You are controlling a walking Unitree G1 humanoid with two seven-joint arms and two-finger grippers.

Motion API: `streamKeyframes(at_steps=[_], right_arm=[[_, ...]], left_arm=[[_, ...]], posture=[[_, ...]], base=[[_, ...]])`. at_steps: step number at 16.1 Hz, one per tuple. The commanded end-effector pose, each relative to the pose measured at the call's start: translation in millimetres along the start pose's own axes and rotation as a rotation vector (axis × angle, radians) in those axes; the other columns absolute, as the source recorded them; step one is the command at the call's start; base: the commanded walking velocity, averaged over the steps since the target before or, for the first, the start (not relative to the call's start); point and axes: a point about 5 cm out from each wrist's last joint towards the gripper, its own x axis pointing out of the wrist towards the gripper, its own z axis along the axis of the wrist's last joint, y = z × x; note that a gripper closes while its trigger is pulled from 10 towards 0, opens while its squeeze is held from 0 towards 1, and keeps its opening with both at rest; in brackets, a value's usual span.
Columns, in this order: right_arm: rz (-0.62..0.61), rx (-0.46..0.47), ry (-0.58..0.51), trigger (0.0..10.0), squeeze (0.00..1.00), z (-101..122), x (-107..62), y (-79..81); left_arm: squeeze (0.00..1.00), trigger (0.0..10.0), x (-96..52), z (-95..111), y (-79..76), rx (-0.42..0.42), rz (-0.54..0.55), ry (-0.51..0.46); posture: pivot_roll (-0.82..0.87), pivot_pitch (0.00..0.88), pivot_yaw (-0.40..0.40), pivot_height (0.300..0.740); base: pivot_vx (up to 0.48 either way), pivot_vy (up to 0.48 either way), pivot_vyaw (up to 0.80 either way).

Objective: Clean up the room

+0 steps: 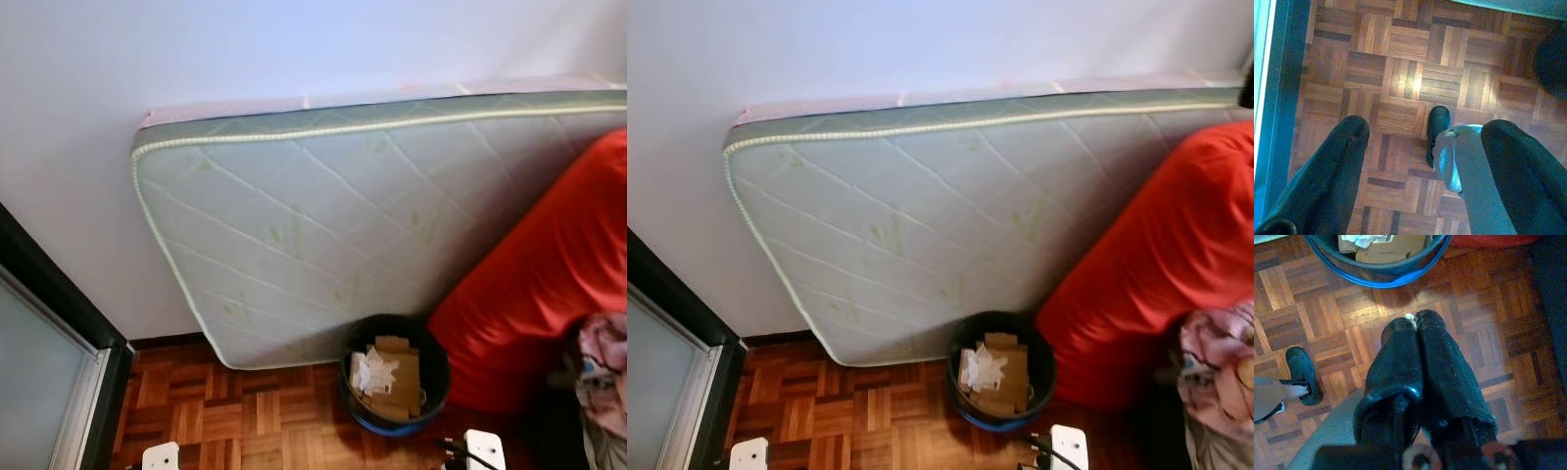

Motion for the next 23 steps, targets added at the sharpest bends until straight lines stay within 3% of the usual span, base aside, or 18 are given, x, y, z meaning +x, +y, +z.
streamKeyframes(at_steps=[1,14,18,21,23], right_arm=[[-0.004,0.01,0.003,10.0,0.0,-2,-0.5,-0.3],[0.004,0.018,-0.024,10.0,0.0,1,-0.5,-0.8],[0.051,0.022,-0.082,10.0,0.0,6,-1.3,0.5],[0.06,0.013,-0.126,10.0,0.0,8,-2.8,-1.6],[0.06,0.027,-0.159,10.0,0.0,9,-4.7,-3.8]], left_arm=[[0.0,10.0,-1.8,-5,5.1,-0.002,0.016,0.021],[0.0,10.0,-0.9,2,8.1,-0.027,0.028,-0.023],[0.0,10.0,4.3,35,0.2,-0.048,-0.012,-0.187],[0.0,10.0,4.8,88,-16.9,-0.082,-0.069,-0.441],[0.0,10.0,-5.6,121,-34.0,-0.06,-0.118,-0.629]], posture=[[-0.05,0.088,-0.004,0.74],[-0.05,0.111,-0.008,0.74],[-0.04,0.132,-0.016,0.74],[-0.02,0.152,-0.029,0.74],[-0.01,0.163,-0.034,0.74]], base=[[0.364,0.0,0.0],[0.361,0.0,0.0],[0.0,0.0,0.0],[0.0,0.0,0.0],[0.0,0.0,0.0]])
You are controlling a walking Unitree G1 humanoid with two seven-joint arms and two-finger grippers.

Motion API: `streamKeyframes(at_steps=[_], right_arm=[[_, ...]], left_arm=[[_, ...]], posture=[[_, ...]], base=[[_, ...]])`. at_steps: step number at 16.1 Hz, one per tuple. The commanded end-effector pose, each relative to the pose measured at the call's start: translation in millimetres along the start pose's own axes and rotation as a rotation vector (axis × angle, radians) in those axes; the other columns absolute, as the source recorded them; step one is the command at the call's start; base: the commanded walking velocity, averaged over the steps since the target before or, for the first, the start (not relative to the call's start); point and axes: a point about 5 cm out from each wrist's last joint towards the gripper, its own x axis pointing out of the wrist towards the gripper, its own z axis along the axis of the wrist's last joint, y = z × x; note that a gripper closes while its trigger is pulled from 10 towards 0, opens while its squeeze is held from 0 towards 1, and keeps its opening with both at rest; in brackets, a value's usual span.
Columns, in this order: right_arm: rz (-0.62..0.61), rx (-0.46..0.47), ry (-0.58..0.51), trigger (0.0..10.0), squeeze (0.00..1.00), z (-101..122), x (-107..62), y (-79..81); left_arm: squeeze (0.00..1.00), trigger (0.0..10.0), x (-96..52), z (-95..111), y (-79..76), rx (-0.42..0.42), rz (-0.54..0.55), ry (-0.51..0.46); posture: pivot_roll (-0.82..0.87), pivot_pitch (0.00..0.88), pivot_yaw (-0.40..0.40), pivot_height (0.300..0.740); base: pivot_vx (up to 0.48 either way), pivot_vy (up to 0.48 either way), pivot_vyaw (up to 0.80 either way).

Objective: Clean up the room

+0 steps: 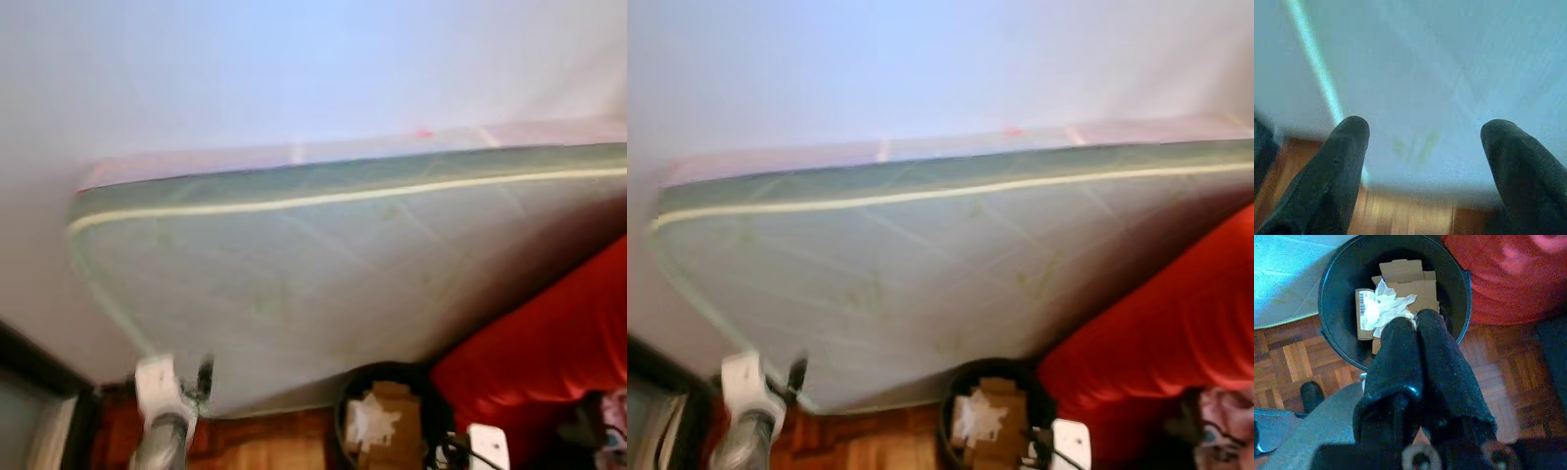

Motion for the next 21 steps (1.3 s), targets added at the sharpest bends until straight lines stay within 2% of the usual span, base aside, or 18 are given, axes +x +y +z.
streamKeyframes(at_steps=[1,2,5,6,7,10,13,15,16,19,21], right_arm=[[-0.015,0.022,-0.018,10.0,0.0,-1,-2.6,-4.5],[-0.009,0.019,-0.054,10.0,0.0,0,-4.4,-5.6],[0.001,0.031,-0.124,10.0,0.0,2,-8.1,-8.0],[0.028,0.012,-0.241,10.0,0.0,51,13.9,11.4],[0.075,-0.013,-0.453,10.0,0.0,147,35.6,52.2],[0.077,0.002,-0.456,10.0,0.0,145,35.0,48.3],[0.026,0.022,-0.369,10.0,0.0,119,33.2,31.9],[-0.084,0.059,-0.267,10.0,0.0,97,30.5,12.0],[-0.098,0.067,-0.25,10.0,0.0,93,29.9,8.3],[-0.106,0.044,-0.186,10.0,0.0,85,30.1,5.7],[-0.107,0.047,-0.181,10.0,0.0,86,30.7,7.1]], left_arm=[[0.0,10.0,-1.3,5,-5.6,0.006,-0.02,-0.045],[0.0,10.0,-3.3,15,-9.7,0.027,-0.034,-0.105],[0.0,10.0,-4.5,30,-16.6,0.044,-0.059,-0.18],[0.0,10.0,-5.2,33,-18.8,0.043,-0.062,-0.187],[0.0,10.0,-6.3,37,-23.7,0.052,-0.083,-0.199],[0.0,10.0,-19.2,31,-26.4,0.077,-0.11,-0.182],[0.0,10.0,-29.9,25,-24.9,0.076,-0.103,-0.159],[0.0,10.0,-35.2,26,-27.2,0.078,-0.107,-0.152],[0.0,10.0,-36.2,27,-27.6,0.078,-0.108,-0.152],[0.0,10.0,-35.8,31,-30.0,0.079,-0.118,-0.154],[0.0,10.0,-36.2,33,-30.7,0.079,-0.12,-0.152]], posture=[[-0.01,0.171,-0.034,0.74],[0.0,0.194,-0.04,0.74],[0.0,0.212,-0.051,0.74],[0.0,0.214,-0.055,0.74],[0.0,0.213,-0.057,0.74],[-0.01,0.215,-0.064,0.74],[-0.01,0.224,-0.069,0.74],[0.0,0.227,-0.068,0.74],[0.0,0.236,-0.064,0.74],[0.01,0.249,-0.057,0.74],[0.01,0.254,-0.056,0.74]], base=[[0.0,0.0,0.0],[0.0,0.0,0.0],[0.0,0.0,0.0],[0.0,0.0,0.0],[0.0,0.0,0.0],[0.0,0.0,0.0],[0.0,0.0,0.0],[0.0,0.0,0.0],[0.0,0.0,0.0],[0.0,0.0,0.0],[0.0,0.0,0.0]])
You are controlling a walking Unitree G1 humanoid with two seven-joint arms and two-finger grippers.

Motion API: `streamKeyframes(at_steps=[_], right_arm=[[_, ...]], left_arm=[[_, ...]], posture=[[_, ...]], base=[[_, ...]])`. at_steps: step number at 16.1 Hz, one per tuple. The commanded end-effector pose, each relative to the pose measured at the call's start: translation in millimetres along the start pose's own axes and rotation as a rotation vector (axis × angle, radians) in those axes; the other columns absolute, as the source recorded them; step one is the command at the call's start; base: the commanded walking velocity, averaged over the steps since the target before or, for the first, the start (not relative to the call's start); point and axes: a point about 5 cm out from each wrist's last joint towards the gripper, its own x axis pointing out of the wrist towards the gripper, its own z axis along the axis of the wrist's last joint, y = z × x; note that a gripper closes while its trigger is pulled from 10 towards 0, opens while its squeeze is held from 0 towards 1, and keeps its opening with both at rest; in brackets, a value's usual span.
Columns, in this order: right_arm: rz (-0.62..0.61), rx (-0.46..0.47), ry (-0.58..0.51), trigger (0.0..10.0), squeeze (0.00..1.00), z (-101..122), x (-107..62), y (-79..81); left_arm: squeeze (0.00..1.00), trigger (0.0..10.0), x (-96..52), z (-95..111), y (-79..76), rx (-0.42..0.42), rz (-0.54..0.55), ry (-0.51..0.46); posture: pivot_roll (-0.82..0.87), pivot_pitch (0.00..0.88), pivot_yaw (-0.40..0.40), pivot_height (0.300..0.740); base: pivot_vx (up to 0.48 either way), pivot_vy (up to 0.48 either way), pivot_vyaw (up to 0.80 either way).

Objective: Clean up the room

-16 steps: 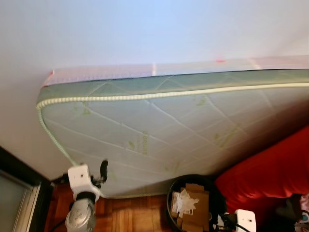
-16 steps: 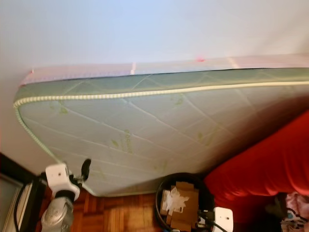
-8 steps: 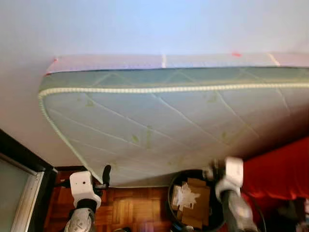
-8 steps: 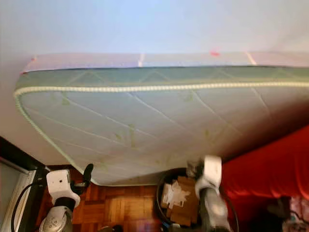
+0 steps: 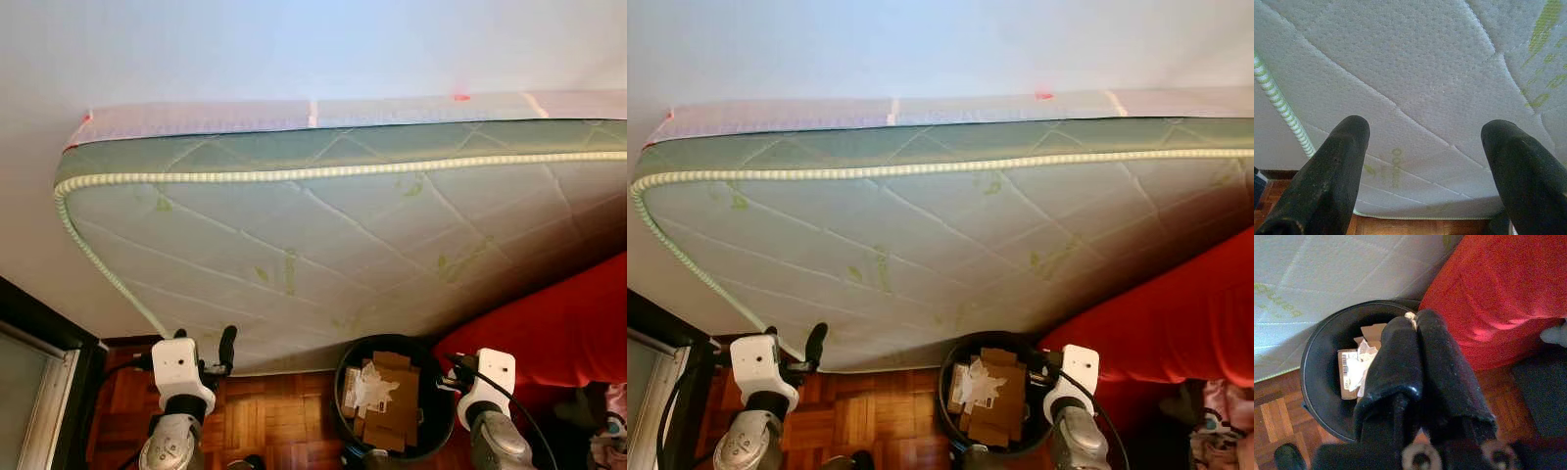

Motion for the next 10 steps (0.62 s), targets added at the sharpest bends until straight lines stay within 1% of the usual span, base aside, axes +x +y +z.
streamKeyframes(at_steps=[1,3,7,10], right_arm=[[-0.012,0.001,0.038,10.0,0.0,-8,-2.6,-1.7],[0.013,0.005,0.027,10.0,0.0,-3,0.6,5.2],[0.027,0.059,-0.044,10.0,0.0,14,5.7,8.4],[0.005,0.031,-0.055,10.0,0.0,23,9.2,6.2]], left_arm=[[0.0,10.0,-5.6,-4,0.4,-0.001,0.005,0.029],[0.0,10.0,-7.3,-2,0.1,-0.001,0.005,0.033],[0.0,10.0,-8.1,-1,0.9,0.0,0.009,0.036],[0.0,10.0,-8.2,-1,0.9,-0.001,0.009,0.042]], posture=[[0.01,0.257,-0.056,0.74],[0.02,0.264,-0.054,0.74],[0.02,0.27,-0.052,0.74],[0.02,0.27,-0.053,0.74]], base=[[0.0,0.0,0.0],[0.0,0.0,0.0],[0.0,0.0,0.0],[0.0,0.0,0.0]])
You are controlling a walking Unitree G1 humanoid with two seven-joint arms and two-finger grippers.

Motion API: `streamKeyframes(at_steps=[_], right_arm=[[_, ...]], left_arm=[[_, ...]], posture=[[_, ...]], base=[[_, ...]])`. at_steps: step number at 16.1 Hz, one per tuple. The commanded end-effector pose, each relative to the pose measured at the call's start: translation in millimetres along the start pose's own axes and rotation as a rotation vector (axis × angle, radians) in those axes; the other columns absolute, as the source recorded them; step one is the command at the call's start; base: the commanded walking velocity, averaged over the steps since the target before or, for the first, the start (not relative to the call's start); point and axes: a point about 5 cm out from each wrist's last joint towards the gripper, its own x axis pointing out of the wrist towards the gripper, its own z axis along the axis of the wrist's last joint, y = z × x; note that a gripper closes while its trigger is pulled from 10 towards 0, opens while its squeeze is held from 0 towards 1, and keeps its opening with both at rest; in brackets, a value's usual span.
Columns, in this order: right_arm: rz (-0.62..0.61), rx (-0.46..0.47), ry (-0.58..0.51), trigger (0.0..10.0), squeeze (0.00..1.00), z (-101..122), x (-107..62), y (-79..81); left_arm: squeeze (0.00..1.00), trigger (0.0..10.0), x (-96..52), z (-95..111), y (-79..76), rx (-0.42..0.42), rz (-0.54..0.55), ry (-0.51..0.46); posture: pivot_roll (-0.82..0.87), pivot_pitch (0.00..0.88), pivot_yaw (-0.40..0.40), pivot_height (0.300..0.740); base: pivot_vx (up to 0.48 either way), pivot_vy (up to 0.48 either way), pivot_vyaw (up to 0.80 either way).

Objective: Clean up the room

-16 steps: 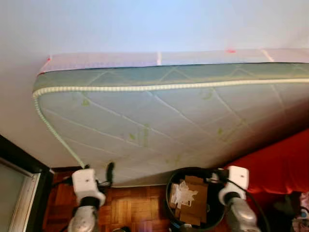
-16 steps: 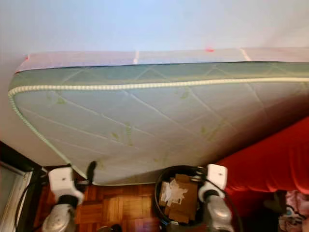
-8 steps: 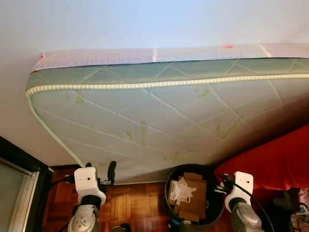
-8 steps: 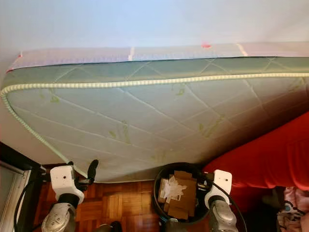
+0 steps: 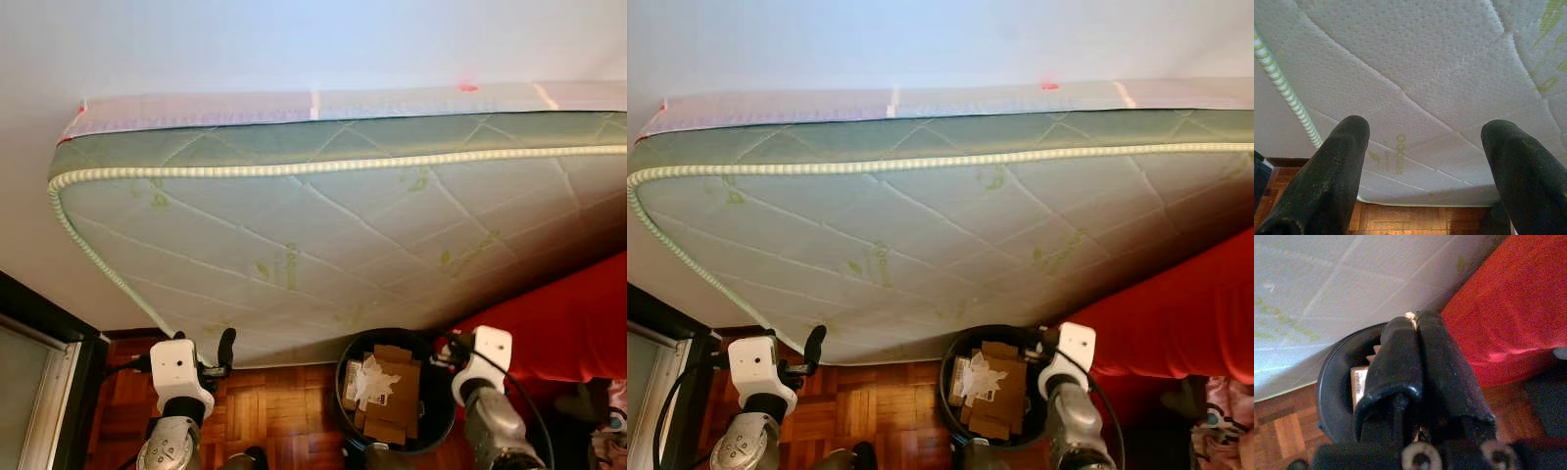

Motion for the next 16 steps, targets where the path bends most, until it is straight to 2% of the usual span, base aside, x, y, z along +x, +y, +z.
streamKeyframes(at_steps=[1,4,6,7,15,16], right_arm=[[-0.03,0.001,0.024,10.0,0.0,-6,-2.5,-6.4],[-0.039,-0.016,0.022,10.0,0.0,-4,-2.0,-6.8],[-0.026,-0.003,0.006,10.0,0.56,-3,-1.7,-3.1],[-0.016,0.001,0.003,10.0,1.0,-3,-1.6,-1.4],[0.075,0.016,-0.015,10.0,1.0,0,-0.3,13.1],[0.075,0.015,-0.012,10.0,0.76,-1,-0.4,13.4]], left_arm=[[0.0,10.0,-3.8,-3,0.4,-0.004,0.005,0.024],[0.0,10.0,-3.4,-3,0.3,-0.003,0.006,0.026],[0.0,10.0,-2.9,-3,0.0,-0.003,0.004,0.027],[0.0,10.0,-2.9,-3,-0.1,-0.003,0.003,0.028],[0.0,10.0,-1.3,-3,-0.8,-0.003,0.004,0.03],[0.0,10.0,-0.5,-4,-0.4,-0.002,0.005,0.037]], posture=[[0.02,0.27,-0.053,0.74],[0.02,0.27,-0.051,0.74],[0.02,0.27,-0.05,0.74],[0.02,0.27,-0.05,0.74],[0.01,0.269,-0.051,0.74],[0.01,0.264,-0.051,0.74]], base=[[0.0,0.0,0.0],[0.0,0.0,0.0],[0.0,0.0,0.0],[0.0,0.0,0.0],[0.0,0.0,0.0],[0.0,0.0,0.0]])
